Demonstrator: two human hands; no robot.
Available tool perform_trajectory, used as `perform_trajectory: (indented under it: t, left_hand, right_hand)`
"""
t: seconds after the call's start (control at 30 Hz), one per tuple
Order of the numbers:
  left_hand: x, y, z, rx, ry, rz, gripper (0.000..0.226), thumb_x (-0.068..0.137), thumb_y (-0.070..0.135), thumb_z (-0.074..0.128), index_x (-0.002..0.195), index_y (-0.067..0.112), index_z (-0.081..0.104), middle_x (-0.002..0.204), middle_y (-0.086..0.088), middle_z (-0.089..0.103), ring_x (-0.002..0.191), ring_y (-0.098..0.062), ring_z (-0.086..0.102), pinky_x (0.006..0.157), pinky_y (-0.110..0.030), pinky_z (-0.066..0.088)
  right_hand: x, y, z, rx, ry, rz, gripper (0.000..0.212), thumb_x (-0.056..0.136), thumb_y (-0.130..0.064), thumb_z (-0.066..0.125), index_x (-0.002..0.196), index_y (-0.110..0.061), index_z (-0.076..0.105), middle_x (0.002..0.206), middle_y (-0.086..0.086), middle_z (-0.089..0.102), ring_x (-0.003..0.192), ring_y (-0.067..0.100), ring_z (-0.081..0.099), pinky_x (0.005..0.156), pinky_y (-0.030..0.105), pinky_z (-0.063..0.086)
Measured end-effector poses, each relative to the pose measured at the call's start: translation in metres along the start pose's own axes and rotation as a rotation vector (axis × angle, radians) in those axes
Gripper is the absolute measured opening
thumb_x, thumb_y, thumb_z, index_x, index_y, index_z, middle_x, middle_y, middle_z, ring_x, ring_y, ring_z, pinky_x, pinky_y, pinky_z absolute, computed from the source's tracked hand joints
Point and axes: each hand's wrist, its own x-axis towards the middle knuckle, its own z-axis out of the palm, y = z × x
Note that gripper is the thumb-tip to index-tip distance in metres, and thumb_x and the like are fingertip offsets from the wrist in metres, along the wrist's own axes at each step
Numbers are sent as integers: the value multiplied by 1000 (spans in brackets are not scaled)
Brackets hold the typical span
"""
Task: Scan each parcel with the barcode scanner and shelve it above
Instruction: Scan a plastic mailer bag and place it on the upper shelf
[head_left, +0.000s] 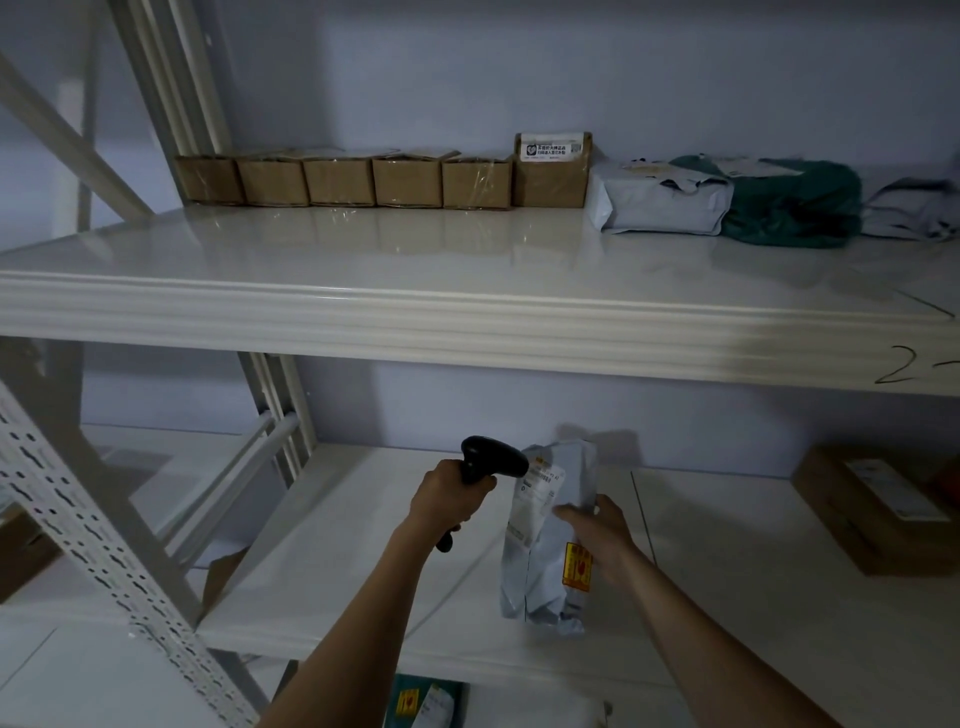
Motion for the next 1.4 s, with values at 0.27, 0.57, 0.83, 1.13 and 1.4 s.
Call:
perform_trajectory:
  t: [0.27,0.57,0.83,1.13,1.4]
  left_hand:
    - [2,-1,4,-6,-7,-4,29,76,48,60,81,19,65,63,1,66,54,-17,63,48,-24,51]
    - [15,-20,19,-183,-82,-125,25,81,16,62,106,18,56,79,-9,66,62,-20,61,51,-26,50]
    - [22,-80,52,-272,24,-415,25,84,11,70,100,-7,63,86,-20,64,78,-31,61,67,-35,48]
    - [38,-98,69,-215,91,-429,38,86,23,73,118,3,66,108,-21,69,97,-35,65,80,-37,55]
    - [48,-99,65,51,79,-463,32,86,27,70,68,6,53,67,-10,56,77,-31,61,69,-36,48]
  right_hand:
    - [4,-3,-2,31,11,30,42,83,-19,79,117,-11,56,108,11,68,92,28,70,78,39,60]
    - [13,-1,-8,53,26,48,42,83,-18,79,116,-10,56,107,11,68,92,30,70,84,46,59]
    - [21,3,-26,161,-7,127,42,85,-18,77,119,-4,57,107,17,70,95,35,70,86,51,59]
    - [41,8,-36,273,-74,179,39,87,-18,75,119,1,65,106,19,75,98,36,72,94,53,56]
    - [63,-4,-48,242,-180,114,39,95,-27,65,123,0,66,112,19,73,104,37,71,101,53,51]
